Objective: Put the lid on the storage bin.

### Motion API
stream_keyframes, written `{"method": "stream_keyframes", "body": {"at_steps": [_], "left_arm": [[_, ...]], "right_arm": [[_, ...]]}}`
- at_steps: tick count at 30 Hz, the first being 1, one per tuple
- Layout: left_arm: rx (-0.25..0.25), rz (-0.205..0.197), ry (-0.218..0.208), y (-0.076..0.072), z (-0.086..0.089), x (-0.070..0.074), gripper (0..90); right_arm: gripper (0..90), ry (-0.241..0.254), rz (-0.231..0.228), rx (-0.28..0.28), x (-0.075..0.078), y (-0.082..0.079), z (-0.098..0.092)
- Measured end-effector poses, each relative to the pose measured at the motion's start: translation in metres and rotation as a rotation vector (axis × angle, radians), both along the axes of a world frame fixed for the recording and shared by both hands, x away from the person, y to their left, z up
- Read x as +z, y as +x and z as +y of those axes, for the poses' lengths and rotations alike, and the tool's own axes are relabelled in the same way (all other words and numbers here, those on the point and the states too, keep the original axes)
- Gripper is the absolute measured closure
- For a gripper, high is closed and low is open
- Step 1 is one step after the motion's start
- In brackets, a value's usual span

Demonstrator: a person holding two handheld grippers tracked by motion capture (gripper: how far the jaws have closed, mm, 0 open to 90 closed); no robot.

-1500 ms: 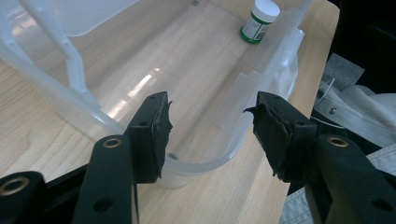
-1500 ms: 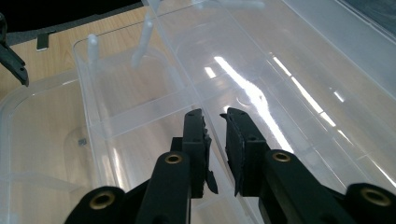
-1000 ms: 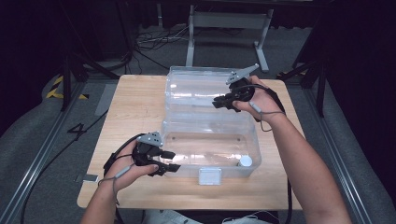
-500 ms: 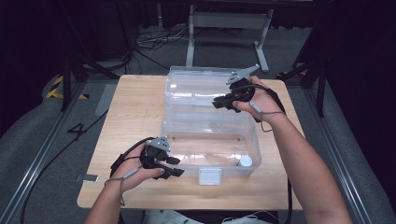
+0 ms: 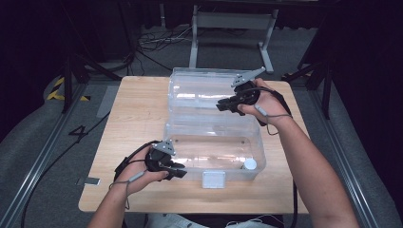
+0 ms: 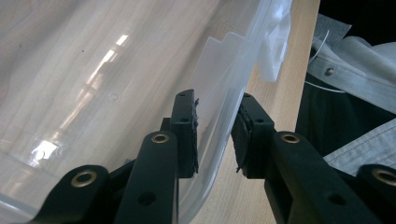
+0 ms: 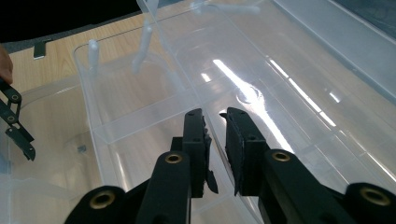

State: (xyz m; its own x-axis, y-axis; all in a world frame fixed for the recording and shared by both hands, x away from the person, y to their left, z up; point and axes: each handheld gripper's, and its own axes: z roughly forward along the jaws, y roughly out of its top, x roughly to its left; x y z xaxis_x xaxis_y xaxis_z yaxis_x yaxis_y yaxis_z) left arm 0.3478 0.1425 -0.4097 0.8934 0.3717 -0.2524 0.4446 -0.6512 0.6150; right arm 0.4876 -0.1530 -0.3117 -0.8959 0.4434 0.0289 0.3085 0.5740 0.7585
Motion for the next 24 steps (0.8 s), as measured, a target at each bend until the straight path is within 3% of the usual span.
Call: {"method": "stream_keyframes", "body": {"at_steps": [11, 24], "left_arm": [[-0.01, -0.002, -0.001, 0.0, -0.001, -0.002, 72.7], [-0.009, -0.001, -0.002, 0.0, -0.001, -0.002, 72.7]], "right_arm": [[79.4, 0.003, -0.012, 0.014, 0.003, -0.01, 0.0], [79.9, 0.021, 0.008, 0.03, 0.007, -0.025, -0.003]]}}
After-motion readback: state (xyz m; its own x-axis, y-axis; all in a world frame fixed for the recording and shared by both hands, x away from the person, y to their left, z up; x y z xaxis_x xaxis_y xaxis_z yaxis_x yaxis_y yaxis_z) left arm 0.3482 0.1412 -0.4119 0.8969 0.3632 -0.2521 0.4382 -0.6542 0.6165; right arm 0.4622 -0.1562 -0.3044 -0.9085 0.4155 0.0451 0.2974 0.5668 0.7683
